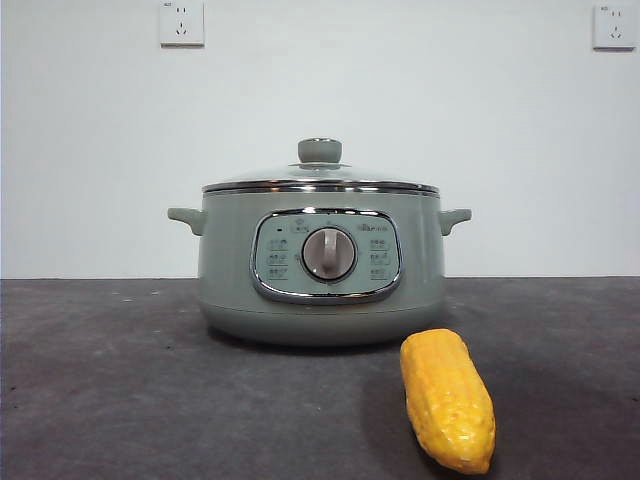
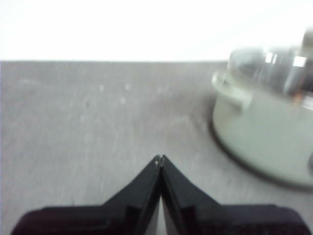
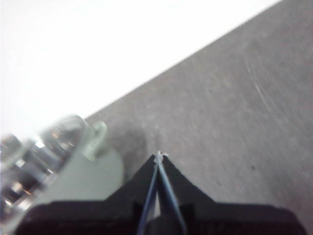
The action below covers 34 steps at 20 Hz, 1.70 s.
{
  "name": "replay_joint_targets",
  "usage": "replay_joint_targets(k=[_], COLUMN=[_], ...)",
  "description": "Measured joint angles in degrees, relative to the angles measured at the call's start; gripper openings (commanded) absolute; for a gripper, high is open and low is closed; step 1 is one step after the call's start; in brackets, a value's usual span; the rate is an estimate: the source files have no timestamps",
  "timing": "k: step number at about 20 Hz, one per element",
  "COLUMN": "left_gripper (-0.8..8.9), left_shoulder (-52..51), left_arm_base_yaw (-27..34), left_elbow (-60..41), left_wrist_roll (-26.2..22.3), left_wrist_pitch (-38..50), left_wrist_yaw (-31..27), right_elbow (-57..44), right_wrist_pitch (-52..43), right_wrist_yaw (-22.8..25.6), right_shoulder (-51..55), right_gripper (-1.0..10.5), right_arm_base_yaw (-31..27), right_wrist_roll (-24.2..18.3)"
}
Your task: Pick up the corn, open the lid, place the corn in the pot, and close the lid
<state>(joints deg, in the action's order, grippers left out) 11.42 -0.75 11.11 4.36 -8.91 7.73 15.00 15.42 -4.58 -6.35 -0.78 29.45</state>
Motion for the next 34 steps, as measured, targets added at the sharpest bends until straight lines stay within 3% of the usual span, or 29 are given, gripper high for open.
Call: replay_joint_targets(k=[6,14,20,22,27,32,34], left_gripper=[-0.04,-0.04,-0.04,-0.04,-0.04,-0.04,-0.04], left_shoulder=[7.6,18.9,27.3,30.3,35.1,35.9,35.9], left_arm_base_yaw=[0.0,0.0,0.0,0.0,0.0,-0.8,-1.0], left_elbow=[11.9,27.5,35.6,37.8,38.2,38.2,38.2], left_wrist_roll=[3.7,4.5,4.0,2.6,-2.0,-5.4,-6.0], left_wrist_pitch=[-7.0,-21.0,-30.2,-31.1,-33.2,-35.1,-35.2], left_wrist_yaw=[0.6,7.6,15.0,18.3,26.4,26.8,26.8], right_elbow=[14.1,31.8,39.1,41.2,42.4,42.5,42.5], right_wrist_pitch=[8.8,28.6,37.4,40.0,43.3,42.5,40.5], right_wrist_yaw=[-1.7,-5.0,-19.2,-21.2,-20.7,-8.4,-5.4], right_shoulder=[-11.0,-26.8,-36.3,-40.2,-50.9,-60.5,-64.5], right_gripper=[-0.1,0.0,0.1,0.1,2.4,4.7,4.8], right_arm_base_yaw=[0.0,0.0,0.1,1.0,11.1,28.1,34.1], right_wrist_roll=[0.8,-0.6,-5.2,-6.8,-8.2,-4.5,-2.0])
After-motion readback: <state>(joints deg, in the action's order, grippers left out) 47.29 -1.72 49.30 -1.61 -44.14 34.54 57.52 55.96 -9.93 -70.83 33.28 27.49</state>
